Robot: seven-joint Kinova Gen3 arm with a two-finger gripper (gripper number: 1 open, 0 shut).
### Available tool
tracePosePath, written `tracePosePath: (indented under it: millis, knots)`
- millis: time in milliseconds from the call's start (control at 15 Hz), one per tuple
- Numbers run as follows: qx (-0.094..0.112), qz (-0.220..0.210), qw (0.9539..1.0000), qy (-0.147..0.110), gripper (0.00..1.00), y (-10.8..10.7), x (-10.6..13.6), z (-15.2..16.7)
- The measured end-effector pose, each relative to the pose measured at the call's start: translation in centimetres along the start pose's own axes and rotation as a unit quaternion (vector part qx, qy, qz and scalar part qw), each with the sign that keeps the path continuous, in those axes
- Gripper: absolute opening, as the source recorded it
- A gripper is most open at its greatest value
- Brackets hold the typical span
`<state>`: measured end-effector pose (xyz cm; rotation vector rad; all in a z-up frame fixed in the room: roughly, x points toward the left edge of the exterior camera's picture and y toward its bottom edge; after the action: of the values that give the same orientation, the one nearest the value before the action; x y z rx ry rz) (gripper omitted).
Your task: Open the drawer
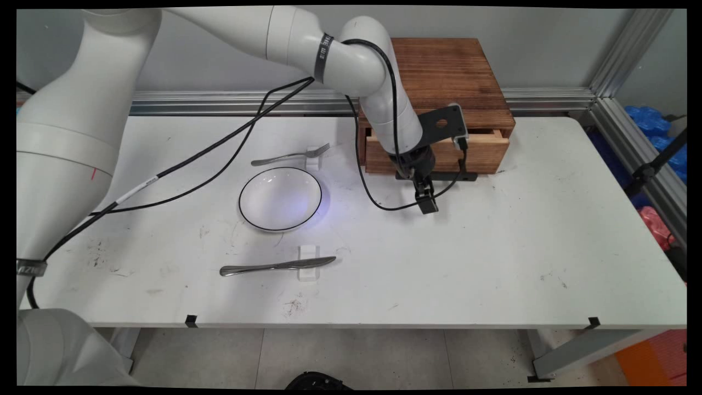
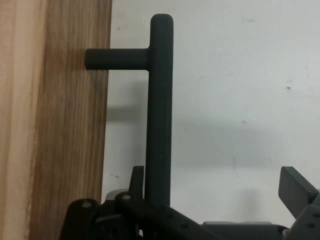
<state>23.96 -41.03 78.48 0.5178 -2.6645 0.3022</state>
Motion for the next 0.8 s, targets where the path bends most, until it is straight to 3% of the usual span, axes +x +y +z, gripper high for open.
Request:
tracePosePath:
  millis: [800]
  knots:
    - [-0.018,-0.014,0.9997,-0.008,1.0,4.5,0.3,-1.1]
